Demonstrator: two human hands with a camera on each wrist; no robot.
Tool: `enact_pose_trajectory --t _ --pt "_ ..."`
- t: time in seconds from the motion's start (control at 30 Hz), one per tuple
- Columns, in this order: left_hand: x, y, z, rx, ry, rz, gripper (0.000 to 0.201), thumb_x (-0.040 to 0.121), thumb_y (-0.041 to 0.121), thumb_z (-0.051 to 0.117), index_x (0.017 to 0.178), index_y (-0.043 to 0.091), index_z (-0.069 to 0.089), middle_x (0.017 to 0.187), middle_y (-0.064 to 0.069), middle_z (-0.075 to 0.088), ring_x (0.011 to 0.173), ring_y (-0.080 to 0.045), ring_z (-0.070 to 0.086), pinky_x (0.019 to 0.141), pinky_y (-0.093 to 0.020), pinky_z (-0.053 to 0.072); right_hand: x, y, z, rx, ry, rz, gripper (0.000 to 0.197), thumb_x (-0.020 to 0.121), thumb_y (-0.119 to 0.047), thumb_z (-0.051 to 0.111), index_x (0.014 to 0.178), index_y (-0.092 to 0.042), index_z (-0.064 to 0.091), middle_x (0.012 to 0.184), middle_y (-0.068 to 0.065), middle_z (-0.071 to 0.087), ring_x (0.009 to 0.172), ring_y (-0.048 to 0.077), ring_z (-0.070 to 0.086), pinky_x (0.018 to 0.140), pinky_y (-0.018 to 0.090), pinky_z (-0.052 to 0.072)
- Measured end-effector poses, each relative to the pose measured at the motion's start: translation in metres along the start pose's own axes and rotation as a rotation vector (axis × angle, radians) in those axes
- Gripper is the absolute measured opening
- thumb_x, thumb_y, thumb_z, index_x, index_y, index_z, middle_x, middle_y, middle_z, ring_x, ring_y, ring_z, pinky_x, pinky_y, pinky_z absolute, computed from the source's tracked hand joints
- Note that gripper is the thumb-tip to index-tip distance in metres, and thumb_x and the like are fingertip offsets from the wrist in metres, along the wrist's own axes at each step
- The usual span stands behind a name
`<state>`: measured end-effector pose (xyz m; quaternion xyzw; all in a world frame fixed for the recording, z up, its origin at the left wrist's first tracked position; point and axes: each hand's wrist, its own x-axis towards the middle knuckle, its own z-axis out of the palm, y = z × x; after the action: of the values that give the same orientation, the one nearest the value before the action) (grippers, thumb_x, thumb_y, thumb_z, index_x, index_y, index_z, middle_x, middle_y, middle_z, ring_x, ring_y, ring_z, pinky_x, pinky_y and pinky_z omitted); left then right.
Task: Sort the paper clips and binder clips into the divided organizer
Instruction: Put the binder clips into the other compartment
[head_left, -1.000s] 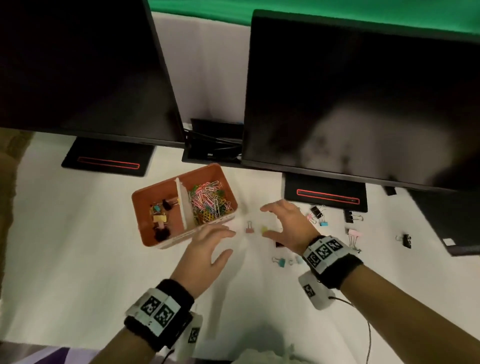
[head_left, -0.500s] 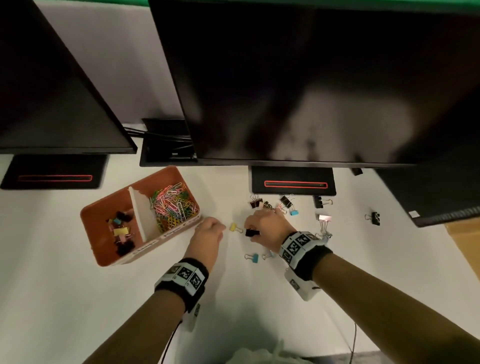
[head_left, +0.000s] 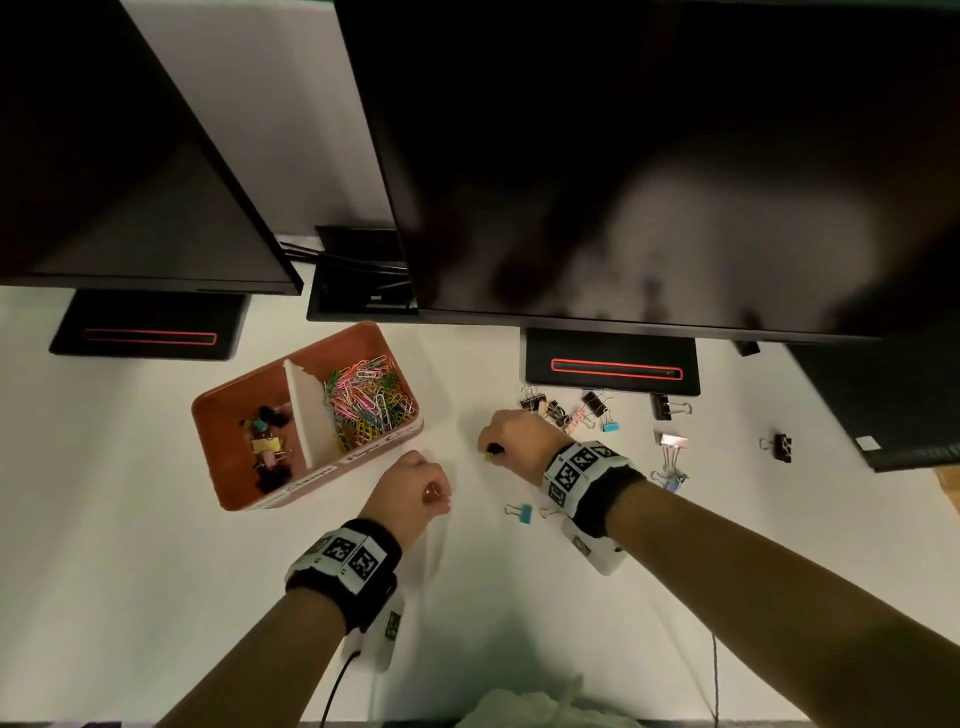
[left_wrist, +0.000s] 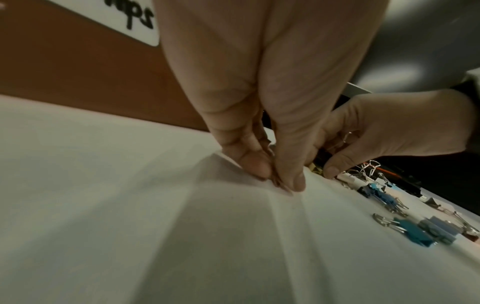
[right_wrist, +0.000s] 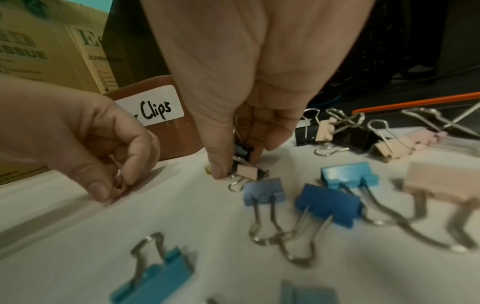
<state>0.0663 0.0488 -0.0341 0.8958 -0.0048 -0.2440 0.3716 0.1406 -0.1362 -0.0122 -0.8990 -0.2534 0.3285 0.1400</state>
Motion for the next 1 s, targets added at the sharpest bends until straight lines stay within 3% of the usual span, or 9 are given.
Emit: enact_pose_trajectory --t 0.1,0.23,0.33,0.43,0.5,0.57,0.67,0.8,1.0 --pt "-0.006 0.007 0.001 -0.071 -0.047 0.043 0.020 0.071 0.006 0.075 0.071 0.019 0.060 0.085 0.005 0.050 0.068 -0.009 0.056 0.069 -0.010 0.044 -0.007 0.006 0.002 0.014 0.010 0.021 0.023 0.090 -0.017 0.053 0.110 -0.013 0.061 0.111 0.012 0.058 0.103 0.029 0.055 0.087 0.034 0.045" --pt "-0.007 0.038 0.018 -0.072 -0.174 0.142 0.033 0.077 0.011 0.070 0.106 0.021 0.061 0.099 0.011 0.045 0.074 -0.007 0.057 0.076 -0.014 0.048 -0.020 0.017 0.001 0.074 0.053 0.031 0.021 0.089 -0.017 0.054 0.108 -0.012 0.062 0.109 0.010 0.057 0.100 0.025 0.055 0.082 0.028 0.042" --pt "0.000 0.057 0.036 -0.014 -0.260 0.184 0.045 0.079 0.009 0.067 0.121 0.018 0.055 0.105 0.008 0.041 0.080 -0.012 0.058 0.086 -0.021 0.049 -0.035 0.030 -0.003 0.146 0.146 0.036 0.019 0.084 -0.012 0.059 0.102 -0.011 0.064 0.104 0.008 0.058 0.095 0.023 0.055 0.085 0.027 0.046" --pt "0.008 0.062 0.049 0.111 -0.262 0.164 0.038 0.080 0.010 0.065 0.117 0.014 0.057 0.114 0.000 0.044 0.089 -0.017 0.058 0.093 -0.029 0.048 -0.049 0.044 -0.003 0.184 0.219 0.066 0.018 0.082 -0.011 0.063 0.099 -0.013 0.065 0.103 0.003 0.058 0.095 0.018 0.054 0.090 0.033 0.049" --pt "0.010 0.062 0.053 0.161 -0.222 0.131 0.034 0.080 0.013 0.065 0.114 0.013 0.057 0.115 -0.001 0.044 0.092 -0.018 0.057 0.094 -0.027 0.046 -0.054 0.049 -0.002 0.218 0.235 0.079 0.023 0.082 -0.012 0.065 0.105 -0.013 0.064 0.111 0.003 0.055 0.103 0.017 0.052 0.097 0.029 0.045" --pt "0.011 0.061 0.054 0.175 -0.184 0.123 0.030 0.080 0.014 0.065 0.109 0.014 0.057 0.113 0.000 0.045 0.091 -0.019 0.057 0.089 -0.027 0.047 -0.055 0.049 -0.003 0.257 0.234 0.092 0.033 0.083 -0.012 0.065 0.115 -0.013 0.061 0.122 0.004 0.051 0.113 0.017 0.048 0.101 0.025 0.038" --pt "0.009 0.056 0.051 0.186 -0.143 0.126 0.023 0.079 0.013 0.065 0.099 0.016 0.054 0.105 0.001 0.047 0.087 -0.018 0.055 0.081 -0.026 0.047 -0.048 0.041 -0.004 0.253 0.213 0.061 0.039 0.084 -0.013 0.064 0.122 -0.014 0.057 0.126 0.005 0.051 0.117 0.020 0.049 0.103 0.028 0.039" --pt "0.004 0.045 0.043 0.193 -0.087 0.103 0.014 0.079 0.015 0.065 0.087 0.015 0.054 0.091 -0.001 0.053 0.079 -0.018 0.055 0.073 -0.025 0.045 -0.035 0.027 0.000 0.169 0.053 0.107 0.042 0.086 -0.015 0.063 0.126 -0.011 0.053 0.123 0.011 0.051 0.111 0.027 0.052 0.097 0.035 0.045" --pt "-0.004 0.027 0.029 0.091 0.011 0.030 0.010 0.077 0.015 0.068 0.084 0.017 0.061 0.086 0.003 0.059 0.078 -0.014 0.058 0.077 -0.028 0.050 -0.024 0.017 -0.002 0.111 0.049 0.189 0.024 0.086 -0.013 0.061 0.110 -0.012 0.060 0.112 0.010 0.060 0.101 0.024 0.057 0.087 0.032 0.050"
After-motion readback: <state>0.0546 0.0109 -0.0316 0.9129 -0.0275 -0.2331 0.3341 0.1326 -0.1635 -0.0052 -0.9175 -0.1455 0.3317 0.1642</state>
